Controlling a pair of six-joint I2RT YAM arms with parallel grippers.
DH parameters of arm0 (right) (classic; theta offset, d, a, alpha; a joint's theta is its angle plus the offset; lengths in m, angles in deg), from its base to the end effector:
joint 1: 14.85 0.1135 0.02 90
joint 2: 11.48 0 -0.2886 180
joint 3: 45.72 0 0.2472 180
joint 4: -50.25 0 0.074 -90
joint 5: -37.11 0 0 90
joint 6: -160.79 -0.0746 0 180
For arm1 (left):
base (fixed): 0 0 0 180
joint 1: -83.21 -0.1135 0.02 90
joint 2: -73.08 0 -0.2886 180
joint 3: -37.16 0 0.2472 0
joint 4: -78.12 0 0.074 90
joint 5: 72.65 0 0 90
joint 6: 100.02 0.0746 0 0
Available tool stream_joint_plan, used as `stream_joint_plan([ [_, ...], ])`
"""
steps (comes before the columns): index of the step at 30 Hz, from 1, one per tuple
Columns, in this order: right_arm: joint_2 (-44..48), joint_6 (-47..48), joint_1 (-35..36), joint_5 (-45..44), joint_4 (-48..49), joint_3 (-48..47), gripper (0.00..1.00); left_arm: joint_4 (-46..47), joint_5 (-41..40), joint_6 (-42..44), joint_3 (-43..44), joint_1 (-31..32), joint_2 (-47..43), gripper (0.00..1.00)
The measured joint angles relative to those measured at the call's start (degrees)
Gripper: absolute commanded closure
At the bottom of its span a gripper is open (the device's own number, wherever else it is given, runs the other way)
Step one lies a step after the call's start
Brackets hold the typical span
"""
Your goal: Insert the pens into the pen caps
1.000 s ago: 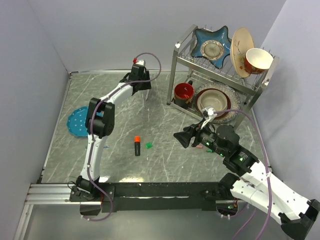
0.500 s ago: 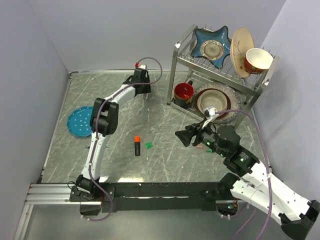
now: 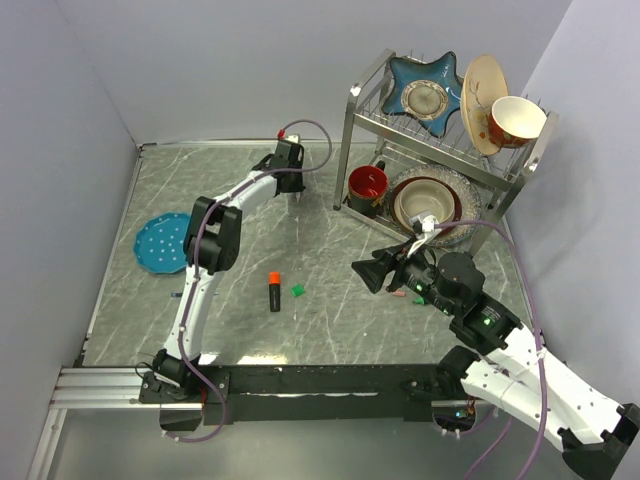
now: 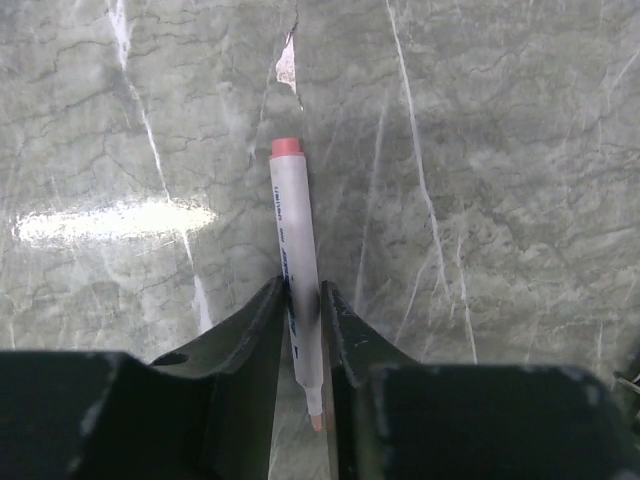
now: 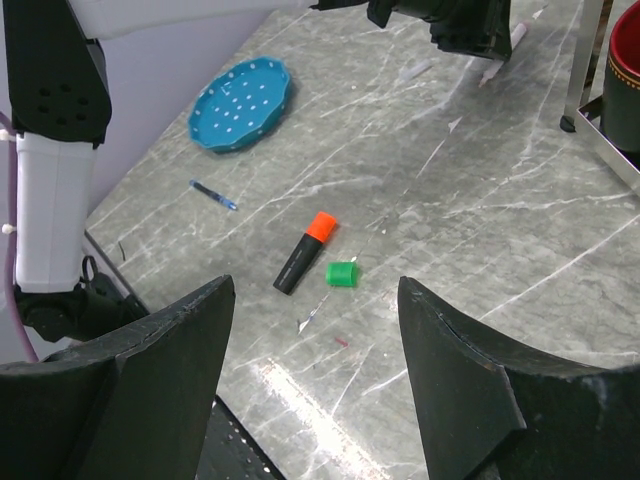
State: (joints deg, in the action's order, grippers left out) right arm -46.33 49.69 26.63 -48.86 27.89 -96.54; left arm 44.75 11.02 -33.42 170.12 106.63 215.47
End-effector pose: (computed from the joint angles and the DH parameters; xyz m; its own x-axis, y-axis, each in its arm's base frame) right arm 0.1226 0.1154 0.3299 -0.3345 0.1836 -0.9243 -0.6352 0.6806 0.3651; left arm 0.5549 -0.2314 0.1485 -0.6996 -0.1271 -0.7031 0.0468 0.9738 -0.2226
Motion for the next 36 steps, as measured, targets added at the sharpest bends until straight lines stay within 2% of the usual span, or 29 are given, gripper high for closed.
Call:
stream_joint_plan([
  [4,0.13,-0.02,0.0,0.04,-0.31,-0.26,0.26,0.57,-0.79,0.0,-0.83,0.07,-0.17,0.79],
  [8,1.05,-0.02,0.0,0.04,-0.33,-0.81,0.26,1.62,-1.18,-0.02,-3.02,0.09,-1.31,0.89],
  [11,1.68,-0.02,0.0,0.04,-0.33,-0.83,0.26,2.58,-1.16,-0.28,-5.64,0.09,-2.82,0.93],
  [21,2.32,-0.26,0.0,0.04,-0.35,-0.85,0.26,3.26,1.11,-2.45,-24.3,0.11,-15.3,0.98],
  [27,1.42,-0.28,0.0,0.07,-0.15,-0.85,0.26,1.49,6.29,-4.81,-38.05,1.09,-25.7,0.99],
  [36,-4.26,-1.66,0.0,-0.42,1.31,-0.85,0.26,0.46,12.17,-5.88,-50.4,3.17,-36.26,0.99],
])
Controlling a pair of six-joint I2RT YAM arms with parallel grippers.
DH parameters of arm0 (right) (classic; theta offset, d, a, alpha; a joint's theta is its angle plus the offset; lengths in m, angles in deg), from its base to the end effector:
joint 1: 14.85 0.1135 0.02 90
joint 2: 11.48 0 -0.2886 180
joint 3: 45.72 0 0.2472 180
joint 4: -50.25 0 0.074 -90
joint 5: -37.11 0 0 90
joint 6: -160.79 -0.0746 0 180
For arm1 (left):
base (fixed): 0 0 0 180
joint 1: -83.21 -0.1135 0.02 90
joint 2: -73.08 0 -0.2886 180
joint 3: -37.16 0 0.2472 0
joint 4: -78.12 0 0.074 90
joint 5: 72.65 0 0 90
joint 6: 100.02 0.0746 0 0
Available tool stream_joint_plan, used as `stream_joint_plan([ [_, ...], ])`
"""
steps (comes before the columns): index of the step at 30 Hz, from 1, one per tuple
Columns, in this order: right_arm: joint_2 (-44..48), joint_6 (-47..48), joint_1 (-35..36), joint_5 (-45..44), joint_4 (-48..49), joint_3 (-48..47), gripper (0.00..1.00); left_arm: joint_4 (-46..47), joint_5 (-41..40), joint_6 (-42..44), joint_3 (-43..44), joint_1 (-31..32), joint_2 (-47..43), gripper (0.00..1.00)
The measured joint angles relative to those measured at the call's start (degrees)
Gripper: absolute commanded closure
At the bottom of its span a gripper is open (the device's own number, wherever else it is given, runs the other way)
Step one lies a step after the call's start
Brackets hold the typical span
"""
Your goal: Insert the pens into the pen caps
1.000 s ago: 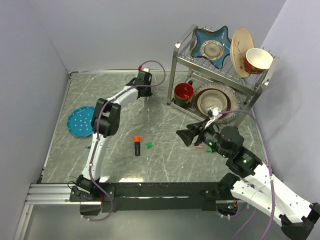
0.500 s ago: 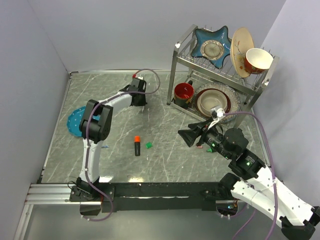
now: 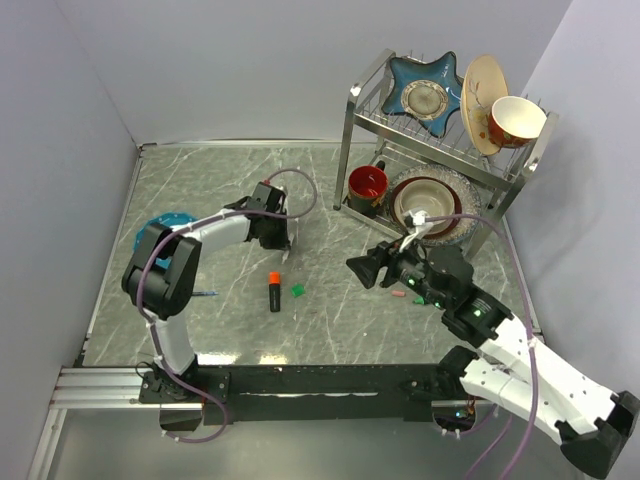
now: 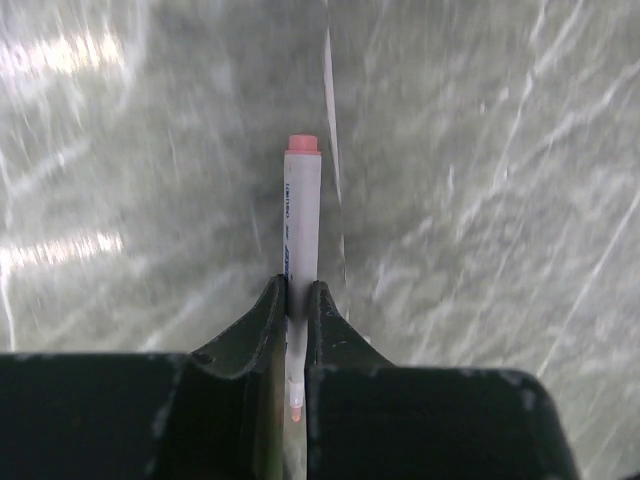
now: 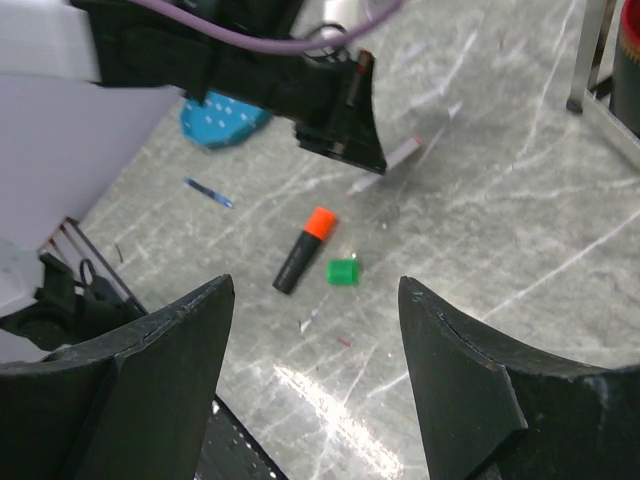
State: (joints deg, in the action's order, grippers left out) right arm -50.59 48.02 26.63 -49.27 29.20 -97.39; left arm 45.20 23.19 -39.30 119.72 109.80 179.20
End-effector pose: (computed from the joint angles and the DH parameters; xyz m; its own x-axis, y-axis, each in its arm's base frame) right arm 0.1349 0.1255 0.3274 -0.3759 0.1832 -0.9084 -0.6098 0.6891 0.3914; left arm 0.3620 -0.1897 0.1684 -0.8926 -0.0973 -0.4402 0.0676 0.9365 -0.3441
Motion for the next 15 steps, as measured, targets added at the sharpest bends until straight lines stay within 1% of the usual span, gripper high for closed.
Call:
stream_joint_plan([
  [4,-1.51,-0.7,0.0,-0.48,1.62,1.6,0.27,-0.76,1.38,-0.11,-2.03,0.02,-2.69,0.99],
  [9,-3.32,-1.86,0.0,-3.69,1.92,2.38,0.27,-0.52,2.97,-0.11,-4.04,0.0,-6.32,0.99],
  [13,-4.92,-2.25,0.02,-3.69,2.12,2.51,0.27,-0.46,5.33,-0.42,-4.2,0.02,-7.1,0.99],
  [15,-4.72,-1.99,0.02,-4.22,5.6,4.02,0.29,-0.52,7.56,-0.81,-4.22,0.02,-7.52,0.99],
])
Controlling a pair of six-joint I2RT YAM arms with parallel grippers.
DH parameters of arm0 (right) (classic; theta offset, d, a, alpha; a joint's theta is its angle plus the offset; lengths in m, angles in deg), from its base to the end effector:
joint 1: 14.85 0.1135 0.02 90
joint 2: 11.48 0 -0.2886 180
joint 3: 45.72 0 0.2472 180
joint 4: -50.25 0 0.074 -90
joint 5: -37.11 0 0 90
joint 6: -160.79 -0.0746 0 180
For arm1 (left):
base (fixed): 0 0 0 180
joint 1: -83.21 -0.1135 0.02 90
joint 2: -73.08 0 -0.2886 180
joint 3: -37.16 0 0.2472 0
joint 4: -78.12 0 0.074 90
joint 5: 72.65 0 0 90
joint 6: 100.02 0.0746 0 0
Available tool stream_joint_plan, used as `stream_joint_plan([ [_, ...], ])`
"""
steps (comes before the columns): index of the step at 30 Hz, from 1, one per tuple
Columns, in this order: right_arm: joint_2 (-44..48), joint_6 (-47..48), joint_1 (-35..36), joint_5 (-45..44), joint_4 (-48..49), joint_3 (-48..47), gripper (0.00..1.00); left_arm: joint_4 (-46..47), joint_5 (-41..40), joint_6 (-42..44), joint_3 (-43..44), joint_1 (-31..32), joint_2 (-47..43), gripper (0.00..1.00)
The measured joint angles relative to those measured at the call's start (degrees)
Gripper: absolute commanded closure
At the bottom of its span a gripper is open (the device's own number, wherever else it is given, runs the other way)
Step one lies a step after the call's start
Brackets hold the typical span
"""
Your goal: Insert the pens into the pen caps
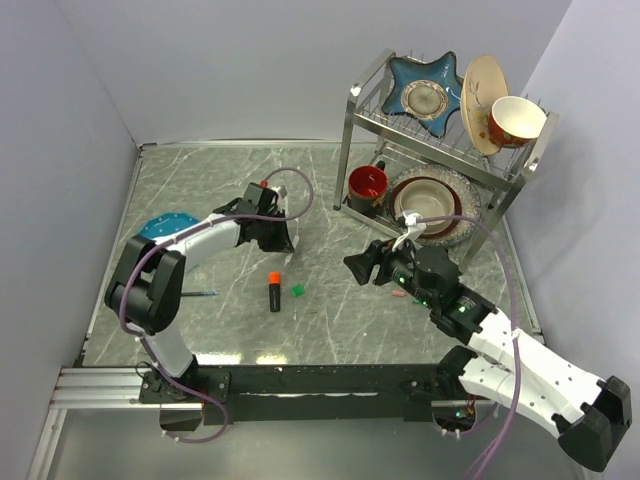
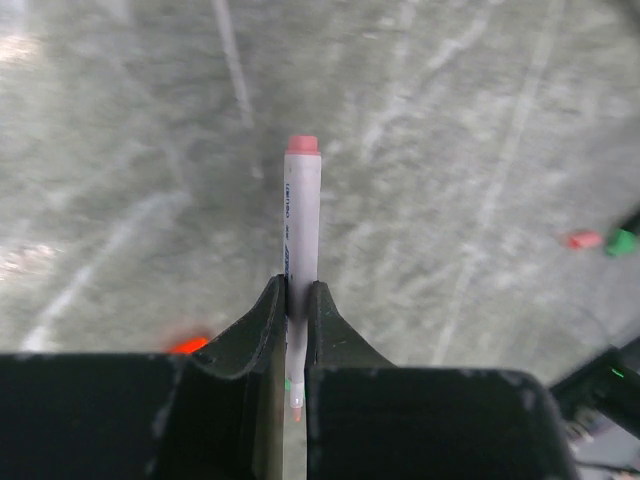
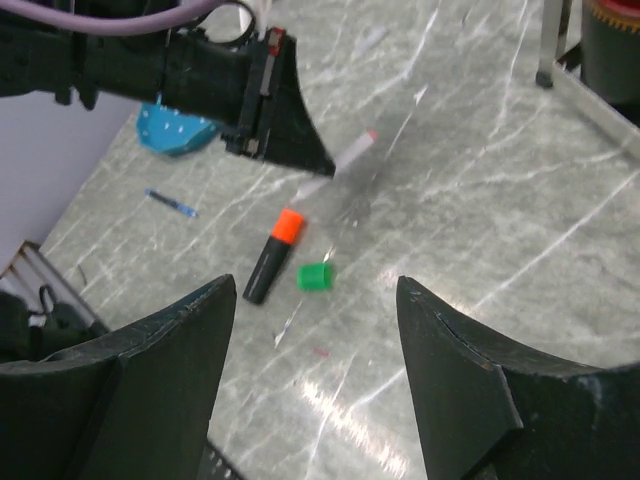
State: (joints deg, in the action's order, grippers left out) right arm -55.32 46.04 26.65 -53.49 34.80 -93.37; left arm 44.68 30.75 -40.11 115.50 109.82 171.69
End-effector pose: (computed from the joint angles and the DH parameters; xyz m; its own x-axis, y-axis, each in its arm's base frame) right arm 0.1533 0.1346 0.2998 -0.4114 0.1950 -0.8904 -0.5315 0.7423 0.4081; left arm 0.3337 -0.1865 0.1951 -0.9035 -0.0929 -0.4185 0.1218 0.8804 -0.4584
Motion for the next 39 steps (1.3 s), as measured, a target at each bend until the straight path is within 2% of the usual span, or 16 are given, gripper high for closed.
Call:
stream_joint_plan([
  [2,-0.37,0.98,0.13,-1.55,4.87,2.27,0.28,-0.35,2.03,-0.66,0.0,0.0,-1.16,0.99],
  [6,-6.43,7.37,0.33,-4.61,16.74,5.18,0.21,-1.75,6.71,-1.57,0.24,0.0,-4.46,0.99],
  [12,-13.0,25.11,0.39,-5.22,26.73,4.35,0.18,-4.57,11.76,-2.8,0.35,0.02,-8.59,0.99],
  [18,-17.7,46.27,0.44,0.85,45.55,9.16,0.23,-8.5,12.74,-4.09,0.35,0.07,-13.25,0.99],
  [23,-24.85,56.48,1.11,6.47,55.19,11.39,0.24,-10.49,14.86,-4.9,0.35,0.11,-17.18,0.99],
  [30,-30.12,67.95,5.86,9.16,61.59,12.33,0.26,-12.79,18.18,-5.55,0.35,0.11,-17.9,0.99],
  [39,-32.59,75.45,8.28,9.75,60.74,11.26,0.33,-13.14,21.05,-5.77,0.37,0.26,-17.9,0.99],
])
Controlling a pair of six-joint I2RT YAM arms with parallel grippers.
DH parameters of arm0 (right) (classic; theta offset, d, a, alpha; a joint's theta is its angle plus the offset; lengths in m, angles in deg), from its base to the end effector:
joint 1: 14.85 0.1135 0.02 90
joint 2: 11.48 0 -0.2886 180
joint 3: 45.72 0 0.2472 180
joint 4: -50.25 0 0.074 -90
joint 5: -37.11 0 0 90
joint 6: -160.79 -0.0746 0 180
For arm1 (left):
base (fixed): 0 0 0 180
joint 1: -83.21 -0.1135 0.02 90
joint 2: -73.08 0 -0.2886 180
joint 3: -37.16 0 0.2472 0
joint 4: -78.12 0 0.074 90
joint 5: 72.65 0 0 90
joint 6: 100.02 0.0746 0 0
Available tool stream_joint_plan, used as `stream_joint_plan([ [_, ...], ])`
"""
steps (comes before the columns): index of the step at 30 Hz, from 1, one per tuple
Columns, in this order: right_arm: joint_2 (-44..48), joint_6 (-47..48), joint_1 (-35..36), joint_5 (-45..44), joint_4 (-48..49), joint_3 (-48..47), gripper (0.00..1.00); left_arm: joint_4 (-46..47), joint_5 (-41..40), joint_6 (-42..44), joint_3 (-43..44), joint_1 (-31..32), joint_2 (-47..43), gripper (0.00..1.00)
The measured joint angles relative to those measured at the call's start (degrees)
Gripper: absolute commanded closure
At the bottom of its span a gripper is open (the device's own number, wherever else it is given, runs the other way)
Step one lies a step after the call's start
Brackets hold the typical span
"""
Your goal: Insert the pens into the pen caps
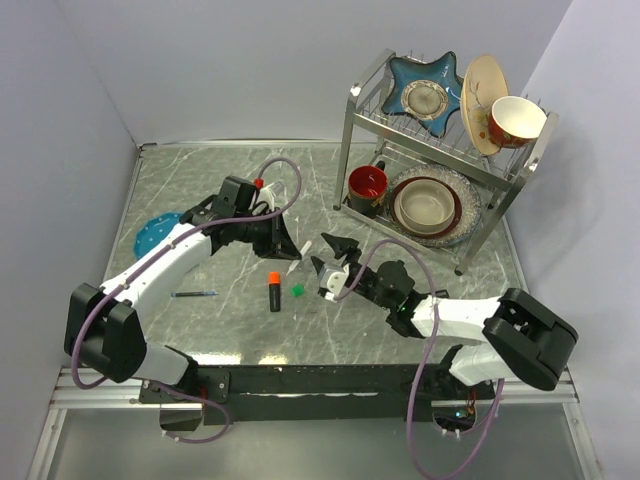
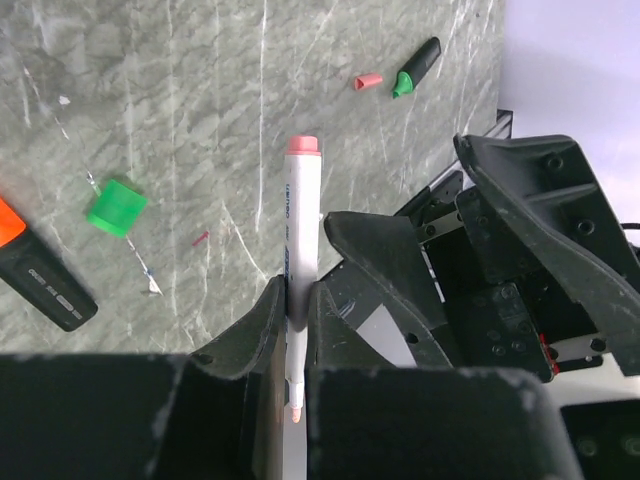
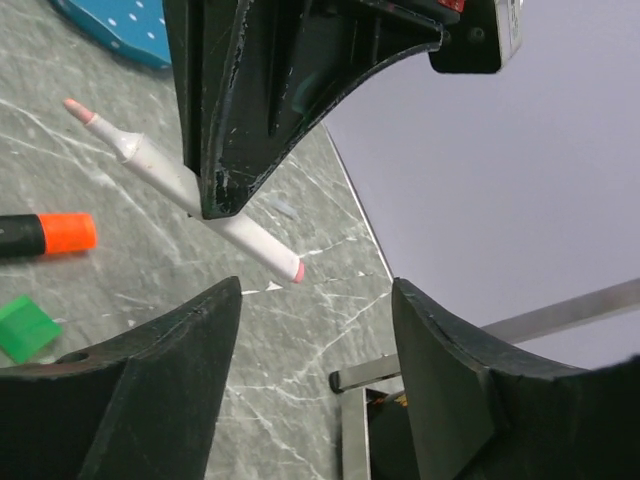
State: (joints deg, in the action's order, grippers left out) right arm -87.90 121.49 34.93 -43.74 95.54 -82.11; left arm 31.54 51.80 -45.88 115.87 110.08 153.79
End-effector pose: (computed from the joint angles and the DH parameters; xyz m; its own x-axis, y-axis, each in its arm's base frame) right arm 0.1773 0.2280 0.2486 0.7000 -0.3554 -0.6194 -0.4964 0.3814 -0.7798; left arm 0.2576 -0.1778 0.2881 -0.9560 -0.0571 -0.2877 0.1808 0.6576 -0.7313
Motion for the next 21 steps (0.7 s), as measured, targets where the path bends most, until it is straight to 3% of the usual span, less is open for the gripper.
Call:
stream_joint_plan([
  [8,-2.25,2.54,1.4,0.83,-2.05,-2.67,0.37,-0.33,1.62,-1.11,0.35,0.44,0.0,0.99],
  [14,-3.63,2.97,1.84,1.53,-3.23,-2.86,0.48,-1.16,1.88,-1.84,1.01,1.51,0.0,0.99],
  [21,-4.59,3.78,1.9,1.16,-3.85,-3.48,1.0,-2.84,1.68,-2.45,3.15,1.81,-0.17,0.99],
])
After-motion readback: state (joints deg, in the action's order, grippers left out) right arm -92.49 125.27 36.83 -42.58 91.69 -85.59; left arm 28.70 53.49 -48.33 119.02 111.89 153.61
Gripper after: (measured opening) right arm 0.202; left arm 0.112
